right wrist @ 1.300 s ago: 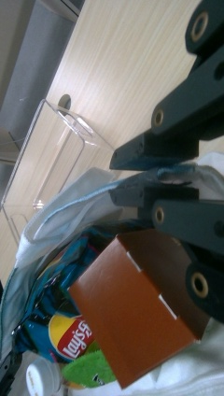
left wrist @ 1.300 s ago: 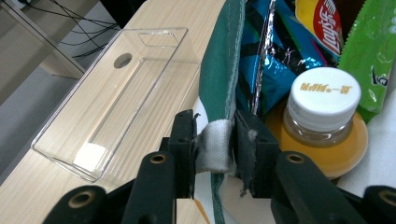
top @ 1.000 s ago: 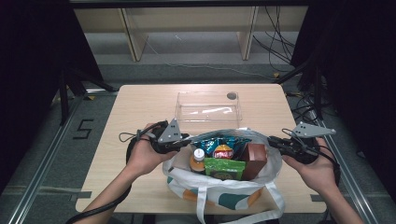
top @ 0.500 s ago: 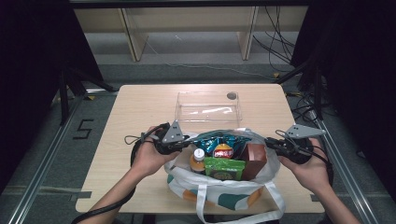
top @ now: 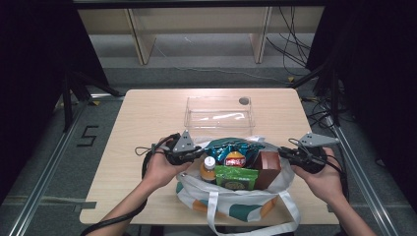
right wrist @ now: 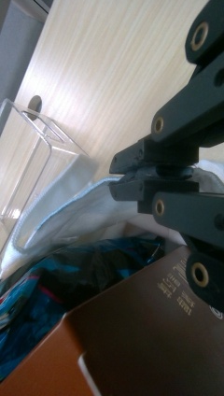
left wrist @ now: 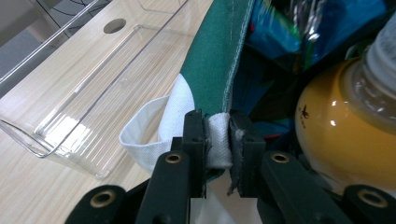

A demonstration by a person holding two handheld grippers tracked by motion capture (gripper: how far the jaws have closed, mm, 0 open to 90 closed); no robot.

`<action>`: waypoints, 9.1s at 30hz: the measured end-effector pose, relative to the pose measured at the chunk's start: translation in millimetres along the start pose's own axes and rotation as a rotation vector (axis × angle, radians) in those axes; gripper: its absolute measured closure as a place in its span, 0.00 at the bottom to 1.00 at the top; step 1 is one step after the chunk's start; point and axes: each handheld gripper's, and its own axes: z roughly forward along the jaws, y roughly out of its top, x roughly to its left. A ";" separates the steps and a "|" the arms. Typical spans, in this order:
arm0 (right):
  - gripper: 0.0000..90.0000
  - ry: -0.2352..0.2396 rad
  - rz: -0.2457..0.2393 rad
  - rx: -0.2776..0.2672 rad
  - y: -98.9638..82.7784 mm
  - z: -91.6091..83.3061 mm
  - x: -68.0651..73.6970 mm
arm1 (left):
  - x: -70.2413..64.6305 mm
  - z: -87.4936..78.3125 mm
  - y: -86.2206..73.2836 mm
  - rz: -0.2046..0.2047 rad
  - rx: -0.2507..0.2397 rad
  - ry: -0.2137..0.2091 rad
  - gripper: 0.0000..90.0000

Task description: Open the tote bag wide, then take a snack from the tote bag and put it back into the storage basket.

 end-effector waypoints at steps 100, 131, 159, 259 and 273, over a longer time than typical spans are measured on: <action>0.94 0.102 -0.016 0.267 -52.9 -6.7 9.4 | -14.3 -26.7 -50.6 -0.265 0.058 -0.055 1.00; 0.50 0.037 0.076 0.046 -32.8 -23.5 -1.6 | -9.4 -61.6 -45.8 -0.352 -0.276 -0.074 0.64; 0.36 0.098 0.077 -0.201 20.1 -46.9 -7.5 | -8.0 -67.7 -42.1 -0.393 -0.290 -0.009 0.31; 1.00 0.258 -0.160 -0.036 79.7 11.0 47.6 | -17.1 -54.6 -41.1 -0.343 -0.240 -0.032 0.27; 1.00 0.236 -0.167 -0.107 82.7 6.3 45.9 | -16.7 -51.8 -43.6 -0.350 -0.224 -0.025 0.29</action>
